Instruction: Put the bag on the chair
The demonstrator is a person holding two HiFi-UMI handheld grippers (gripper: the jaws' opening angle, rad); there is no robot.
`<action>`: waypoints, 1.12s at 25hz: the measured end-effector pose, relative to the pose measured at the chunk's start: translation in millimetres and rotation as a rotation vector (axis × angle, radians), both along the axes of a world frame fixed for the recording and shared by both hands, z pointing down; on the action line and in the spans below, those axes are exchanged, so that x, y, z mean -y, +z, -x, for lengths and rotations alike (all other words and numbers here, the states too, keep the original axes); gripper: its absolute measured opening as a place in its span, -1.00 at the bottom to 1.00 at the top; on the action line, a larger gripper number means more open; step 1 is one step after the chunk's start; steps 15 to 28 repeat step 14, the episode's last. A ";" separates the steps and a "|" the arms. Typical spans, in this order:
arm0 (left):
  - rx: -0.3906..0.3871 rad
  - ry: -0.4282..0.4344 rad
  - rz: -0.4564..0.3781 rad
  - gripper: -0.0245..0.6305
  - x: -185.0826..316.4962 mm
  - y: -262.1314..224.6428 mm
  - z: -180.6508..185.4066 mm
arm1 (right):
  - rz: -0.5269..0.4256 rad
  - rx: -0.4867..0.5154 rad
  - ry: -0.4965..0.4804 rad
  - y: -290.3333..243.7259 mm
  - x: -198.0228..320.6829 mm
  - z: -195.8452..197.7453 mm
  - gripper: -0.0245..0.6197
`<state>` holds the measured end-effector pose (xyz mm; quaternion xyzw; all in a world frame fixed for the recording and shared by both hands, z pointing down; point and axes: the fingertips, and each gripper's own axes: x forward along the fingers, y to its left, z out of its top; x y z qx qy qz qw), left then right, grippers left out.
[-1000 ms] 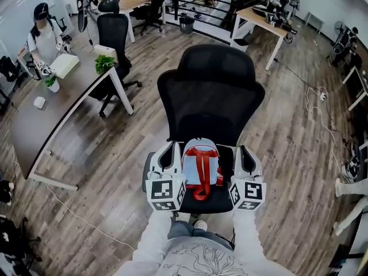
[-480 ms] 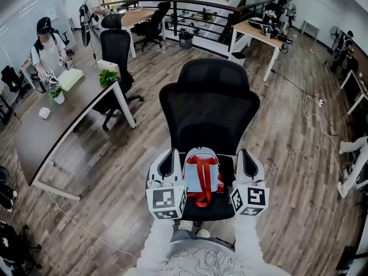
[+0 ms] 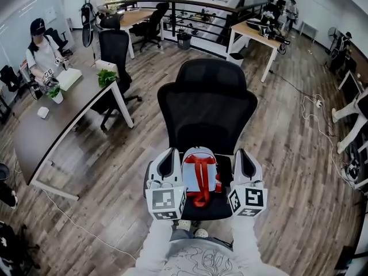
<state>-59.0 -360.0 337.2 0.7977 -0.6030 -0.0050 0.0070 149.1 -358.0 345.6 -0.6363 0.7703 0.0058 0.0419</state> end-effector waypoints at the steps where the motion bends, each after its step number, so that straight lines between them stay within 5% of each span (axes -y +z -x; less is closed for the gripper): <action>1: 0.000 0.001 -0.005 -0.91 -0.1 -2.0 -0.1 | -0.001 0.003 -0.001 -0.2 0.0 0.2 -0.85; 28: -0.005 0.010 -0.023 -0.91 4.2 -8.3 -1.8 | 0.015 -0.012 -0.013 5.3 7.2 8.4 -0.85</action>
